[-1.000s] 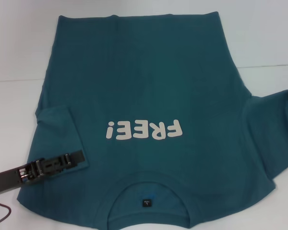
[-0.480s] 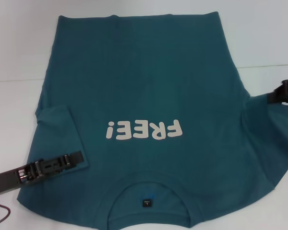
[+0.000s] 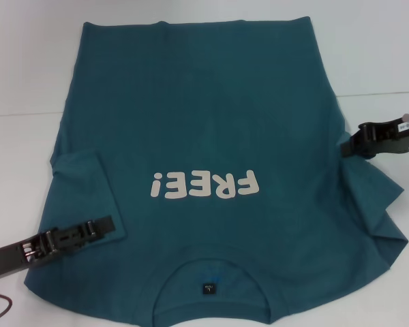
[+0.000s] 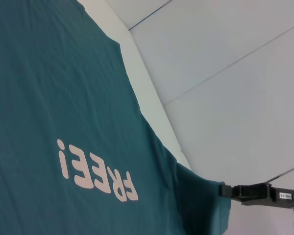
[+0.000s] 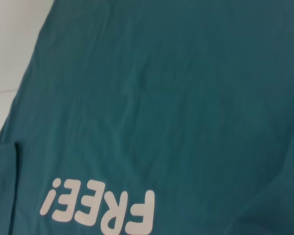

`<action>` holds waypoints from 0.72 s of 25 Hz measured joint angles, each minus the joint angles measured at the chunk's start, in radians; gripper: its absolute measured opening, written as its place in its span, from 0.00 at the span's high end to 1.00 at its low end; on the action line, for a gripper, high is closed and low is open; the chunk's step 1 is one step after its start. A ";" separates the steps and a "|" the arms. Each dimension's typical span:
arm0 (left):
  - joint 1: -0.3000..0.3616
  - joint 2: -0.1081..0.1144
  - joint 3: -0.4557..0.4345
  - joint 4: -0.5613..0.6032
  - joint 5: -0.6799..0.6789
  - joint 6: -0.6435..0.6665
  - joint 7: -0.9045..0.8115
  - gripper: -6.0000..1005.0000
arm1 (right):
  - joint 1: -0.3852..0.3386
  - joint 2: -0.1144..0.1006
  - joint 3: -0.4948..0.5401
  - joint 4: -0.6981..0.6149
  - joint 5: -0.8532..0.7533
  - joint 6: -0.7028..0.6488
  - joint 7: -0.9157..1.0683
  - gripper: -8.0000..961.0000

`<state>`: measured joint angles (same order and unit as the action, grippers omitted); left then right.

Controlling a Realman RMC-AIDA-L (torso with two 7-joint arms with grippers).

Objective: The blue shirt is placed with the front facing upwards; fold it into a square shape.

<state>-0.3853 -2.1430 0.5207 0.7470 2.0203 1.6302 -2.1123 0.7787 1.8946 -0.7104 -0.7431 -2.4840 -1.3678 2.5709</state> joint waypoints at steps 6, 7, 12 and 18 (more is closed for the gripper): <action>0.000 0.000 -0.005 0.000 0.000 0.000 0.000 0.45 | 0.012 0.017 -0.012 0.003 -0.005 0.052 0.024 0.90; 0.000 0.000 -0.005 0.000 0.000 0.000 0.000 0.45 | 0.014 0.018 -0.012 0.003 -0.005 0.063 0.031 0.90; -0.001 -0.001 -0.005 0.000 0.000 -0.001 0.000 0.45 | 0.026 0.035 -0.014 0.016 -0.008 0.126 0.048 0.89; -0.004 -0.002 -0.005 0.000 0.000 -0.002 0.000 0.45 | 0.057 0.047 -0.026 0.057 -0.010 0.195 0.049 0.89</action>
<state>-0.3891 -2.1445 0.5154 0.7471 2.0202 1.6277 -2.1123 0.8353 1.9412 -0.7361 -0.6865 -2.4935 -1.1727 2.6203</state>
